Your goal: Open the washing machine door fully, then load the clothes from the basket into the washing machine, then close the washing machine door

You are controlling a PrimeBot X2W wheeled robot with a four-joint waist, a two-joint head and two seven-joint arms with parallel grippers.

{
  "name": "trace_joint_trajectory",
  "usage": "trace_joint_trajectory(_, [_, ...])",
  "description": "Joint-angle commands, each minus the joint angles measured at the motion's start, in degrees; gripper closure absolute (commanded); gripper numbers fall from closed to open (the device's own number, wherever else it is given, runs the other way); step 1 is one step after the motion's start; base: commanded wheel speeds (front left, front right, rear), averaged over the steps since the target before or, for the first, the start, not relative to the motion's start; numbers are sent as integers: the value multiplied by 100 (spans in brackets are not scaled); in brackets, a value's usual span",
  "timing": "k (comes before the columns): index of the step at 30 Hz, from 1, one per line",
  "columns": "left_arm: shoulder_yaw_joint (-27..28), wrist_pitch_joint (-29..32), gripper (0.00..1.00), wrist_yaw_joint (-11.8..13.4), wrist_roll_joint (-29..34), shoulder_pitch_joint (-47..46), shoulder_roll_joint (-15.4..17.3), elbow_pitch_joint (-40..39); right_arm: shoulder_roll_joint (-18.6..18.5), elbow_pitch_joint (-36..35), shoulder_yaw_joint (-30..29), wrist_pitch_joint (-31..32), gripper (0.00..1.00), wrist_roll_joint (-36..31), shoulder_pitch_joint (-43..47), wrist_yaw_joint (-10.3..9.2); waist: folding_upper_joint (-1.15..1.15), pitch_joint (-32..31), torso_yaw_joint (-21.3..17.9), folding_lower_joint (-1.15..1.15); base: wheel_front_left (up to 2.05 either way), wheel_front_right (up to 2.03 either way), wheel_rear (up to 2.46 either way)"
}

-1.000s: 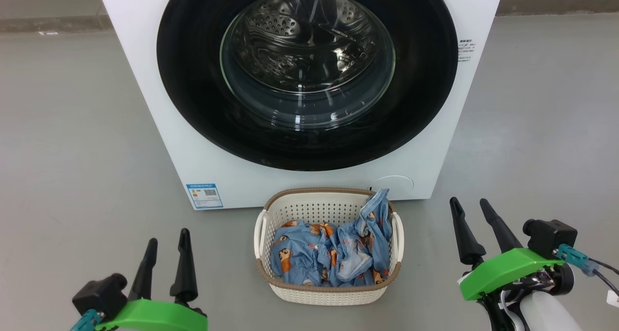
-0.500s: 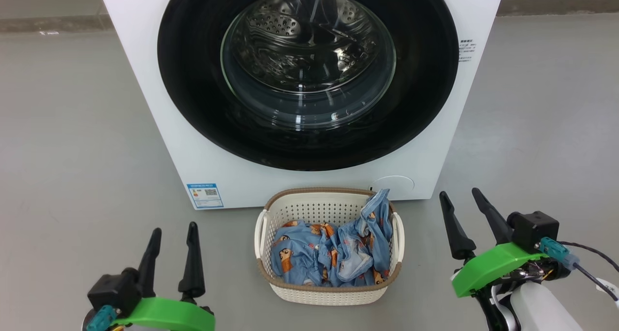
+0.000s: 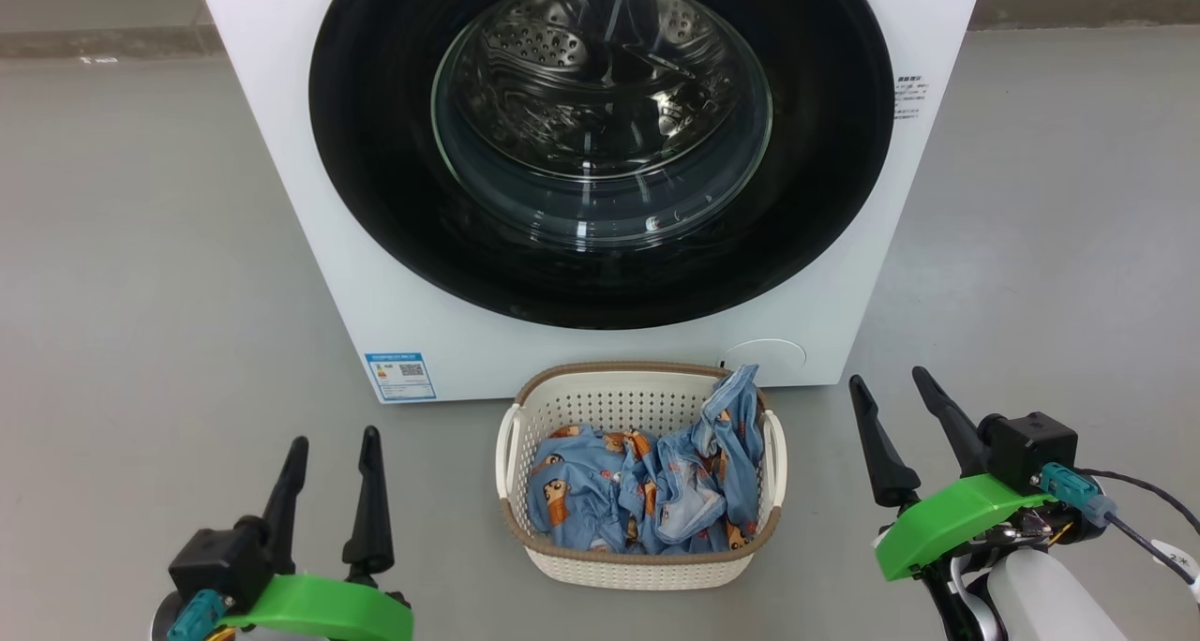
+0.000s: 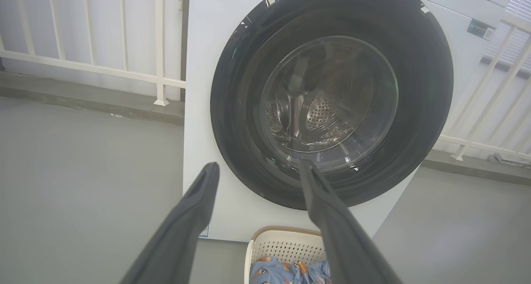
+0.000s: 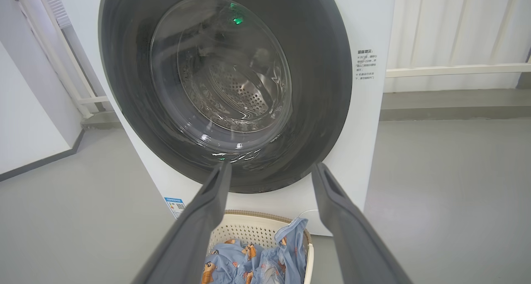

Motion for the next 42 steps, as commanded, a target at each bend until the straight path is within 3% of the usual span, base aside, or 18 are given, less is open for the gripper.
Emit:
trace_joint_trajectory(1, [156, -50, 0, 46, -12, -294, 83, -180, -18, -117, 132, -71, 0, 10, -238, 26, 0, 4, 0, 0, 0, 0, 0])
trace_joint_trajectory(42, [148, -52, 0, 94, -108, -319, 154, -211, -12, -114, 181, -71, 0, 95, -292, 26, 0, 48, -37, 0, 9, 9, -17])
